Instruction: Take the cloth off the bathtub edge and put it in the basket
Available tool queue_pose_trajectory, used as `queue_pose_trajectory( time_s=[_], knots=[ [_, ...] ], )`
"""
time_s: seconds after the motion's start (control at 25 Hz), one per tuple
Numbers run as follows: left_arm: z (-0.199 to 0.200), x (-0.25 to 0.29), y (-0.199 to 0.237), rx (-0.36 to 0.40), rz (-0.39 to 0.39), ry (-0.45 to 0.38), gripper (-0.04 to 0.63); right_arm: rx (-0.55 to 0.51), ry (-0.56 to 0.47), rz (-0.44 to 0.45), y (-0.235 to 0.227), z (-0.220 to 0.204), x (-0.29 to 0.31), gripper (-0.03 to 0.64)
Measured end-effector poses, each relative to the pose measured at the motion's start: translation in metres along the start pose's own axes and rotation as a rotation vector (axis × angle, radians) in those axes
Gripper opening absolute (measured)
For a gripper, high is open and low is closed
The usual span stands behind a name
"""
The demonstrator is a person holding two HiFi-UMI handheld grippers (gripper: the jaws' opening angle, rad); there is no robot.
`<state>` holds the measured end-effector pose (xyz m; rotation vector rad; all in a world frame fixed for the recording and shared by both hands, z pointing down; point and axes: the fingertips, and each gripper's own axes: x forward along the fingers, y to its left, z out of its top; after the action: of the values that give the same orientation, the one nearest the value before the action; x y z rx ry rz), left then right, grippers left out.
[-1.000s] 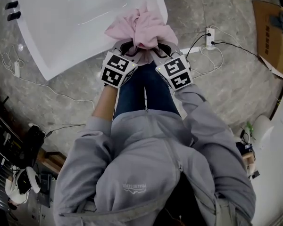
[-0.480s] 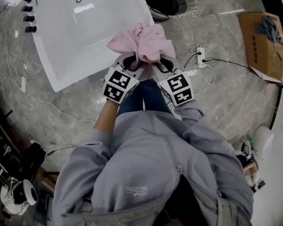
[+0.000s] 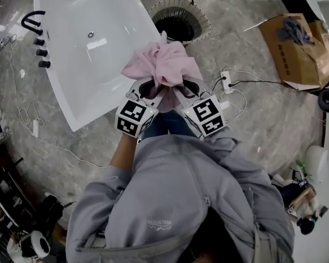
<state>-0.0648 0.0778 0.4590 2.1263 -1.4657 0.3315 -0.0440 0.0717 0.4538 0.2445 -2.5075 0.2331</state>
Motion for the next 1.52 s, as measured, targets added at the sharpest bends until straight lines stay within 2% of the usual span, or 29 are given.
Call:
queue_pose_trajectory(
  time_s=[0.2,0.4,0.76,0.96,1.2,1.52],
  knots=[
    [0.035,-0.002,-0.015,0.095,-0.057,-0.03,0.101,0.027,-0.06,-0.088,-0.009,0.022,-0.025,0.063],
    [0.062,0.01,-0.037,0.197,-0.155,-0.045,0.098,0.071,-0.116,-0.214,-0.028,0.03,-0.054,0.063],
    [0.093,0.063,-0.106,0.306,-0.361,-0.031,0.095,0.173,-0.16,-0.436,-0.077,0.01,-0.125,0.063],
    [0.106,0.097,-0.142,0.351,-0.422,-0.025,0.092,0.197,-0.171,-0.513,-0.111,-0.007,-0.16,0.063],
    [0.126,0.15,-0.177,0.369,-0.417,-0.029,0.087,0.197,-0.177,-0.504,-0.163,-0.022,-0.193,0.063],
    [0.163,0.216,-0.197,0.298,-0.288,-0.088,0.073,0.098,-0.168,-0.366,-0.238,-0.025,-0.218,0.061]
  ],
)
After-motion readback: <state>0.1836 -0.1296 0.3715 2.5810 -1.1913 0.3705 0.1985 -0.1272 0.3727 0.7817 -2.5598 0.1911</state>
